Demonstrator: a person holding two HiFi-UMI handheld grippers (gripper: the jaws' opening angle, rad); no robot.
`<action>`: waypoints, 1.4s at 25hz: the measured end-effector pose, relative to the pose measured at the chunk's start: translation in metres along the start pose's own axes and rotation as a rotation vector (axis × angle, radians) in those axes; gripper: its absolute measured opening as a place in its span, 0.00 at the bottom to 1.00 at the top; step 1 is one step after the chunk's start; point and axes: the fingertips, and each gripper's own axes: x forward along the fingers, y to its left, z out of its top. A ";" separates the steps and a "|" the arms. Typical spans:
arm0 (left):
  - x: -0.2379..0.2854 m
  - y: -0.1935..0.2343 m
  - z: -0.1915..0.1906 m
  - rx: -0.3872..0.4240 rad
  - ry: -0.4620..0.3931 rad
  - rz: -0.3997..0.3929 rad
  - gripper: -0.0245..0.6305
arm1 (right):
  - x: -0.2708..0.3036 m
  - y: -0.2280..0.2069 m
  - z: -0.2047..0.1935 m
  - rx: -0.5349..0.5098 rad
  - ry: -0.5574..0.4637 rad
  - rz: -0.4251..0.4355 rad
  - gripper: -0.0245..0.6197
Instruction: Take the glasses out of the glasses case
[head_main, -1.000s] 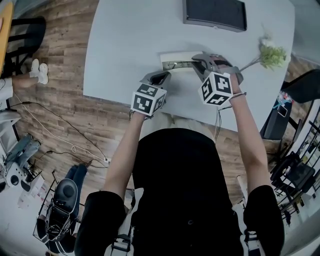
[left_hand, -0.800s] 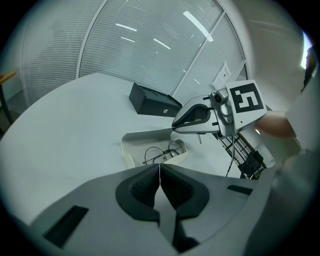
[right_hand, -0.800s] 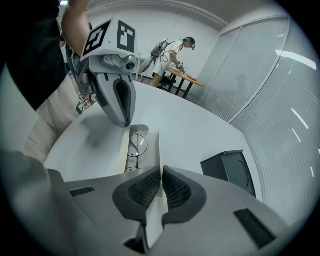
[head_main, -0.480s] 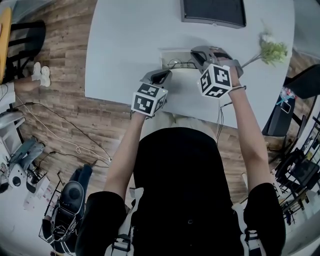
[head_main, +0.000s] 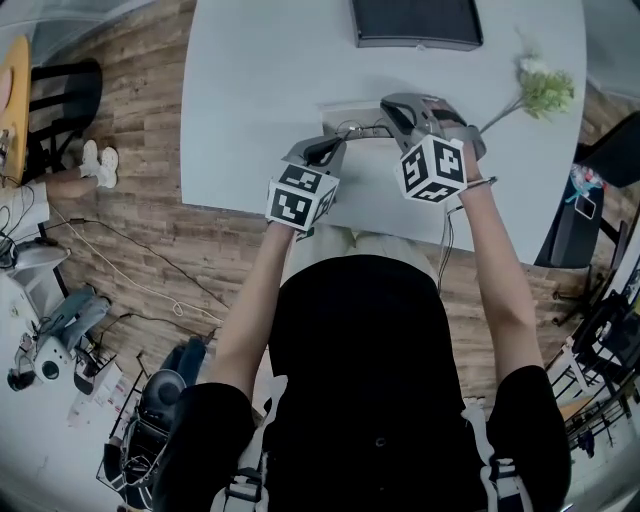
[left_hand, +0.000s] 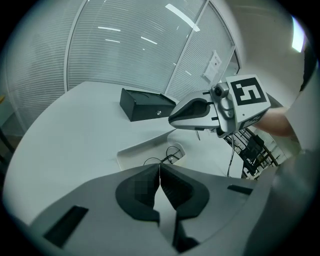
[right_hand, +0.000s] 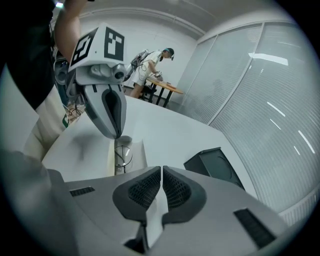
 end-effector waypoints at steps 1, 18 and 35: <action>0.002 -0.001 0.003 0.011 0.002 0.000 0.07 | -0.006 -0.005 0.002 0.025 -0.016 -0.021 0.08; 0.036 -0.014 0.019 0.296 0.121 -0.023 0.07 | -0.120 -0.012 -0.008 0.643 -0.235 -0.171 0.07; 0.066 -0.027 0.019 0.530 0.265 -0.153 0.10 | -0.144 0.044 -0.046 1.057 -0.296 -0.186 0.07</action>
